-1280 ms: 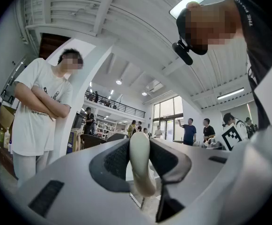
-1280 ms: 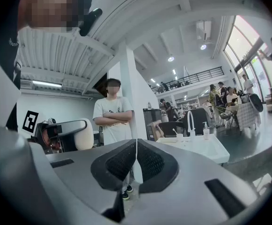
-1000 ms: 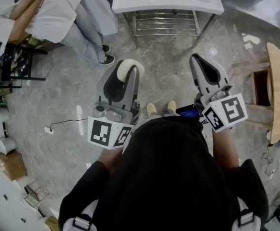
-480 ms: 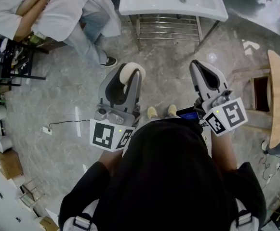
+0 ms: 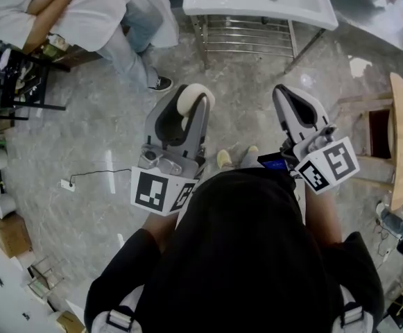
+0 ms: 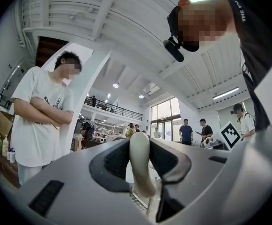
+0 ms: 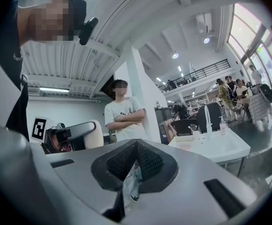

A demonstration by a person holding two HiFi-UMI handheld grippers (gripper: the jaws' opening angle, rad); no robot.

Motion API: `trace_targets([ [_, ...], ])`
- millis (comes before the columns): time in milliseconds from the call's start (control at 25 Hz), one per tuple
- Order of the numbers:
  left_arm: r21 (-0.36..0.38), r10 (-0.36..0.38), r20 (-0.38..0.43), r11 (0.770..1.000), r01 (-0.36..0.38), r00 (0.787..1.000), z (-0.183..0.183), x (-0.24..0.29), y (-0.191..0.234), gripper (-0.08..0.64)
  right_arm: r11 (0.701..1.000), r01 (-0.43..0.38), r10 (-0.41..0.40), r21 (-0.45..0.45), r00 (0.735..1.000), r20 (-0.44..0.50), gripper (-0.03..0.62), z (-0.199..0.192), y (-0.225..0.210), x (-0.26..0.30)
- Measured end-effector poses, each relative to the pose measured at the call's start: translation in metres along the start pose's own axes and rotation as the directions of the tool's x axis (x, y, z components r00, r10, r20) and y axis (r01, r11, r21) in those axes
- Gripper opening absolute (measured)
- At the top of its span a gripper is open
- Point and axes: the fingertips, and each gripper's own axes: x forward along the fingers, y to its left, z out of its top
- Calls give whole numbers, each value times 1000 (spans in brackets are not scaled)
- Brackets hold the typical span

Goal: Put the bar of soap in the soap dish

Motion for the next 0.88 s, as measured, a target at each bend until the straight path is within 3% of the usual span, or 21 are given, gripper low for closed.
trace_targets([
  [560,-5,-27,2,1000,27,1000,-5,-5,15,123,1000,29,-29,7,1000,8,21,-6,5,11],
  [880,-2,-41,6,999,41,999,-10,22,22,123,999,42,-42,16,999,18,21,-2,-22,22],
])
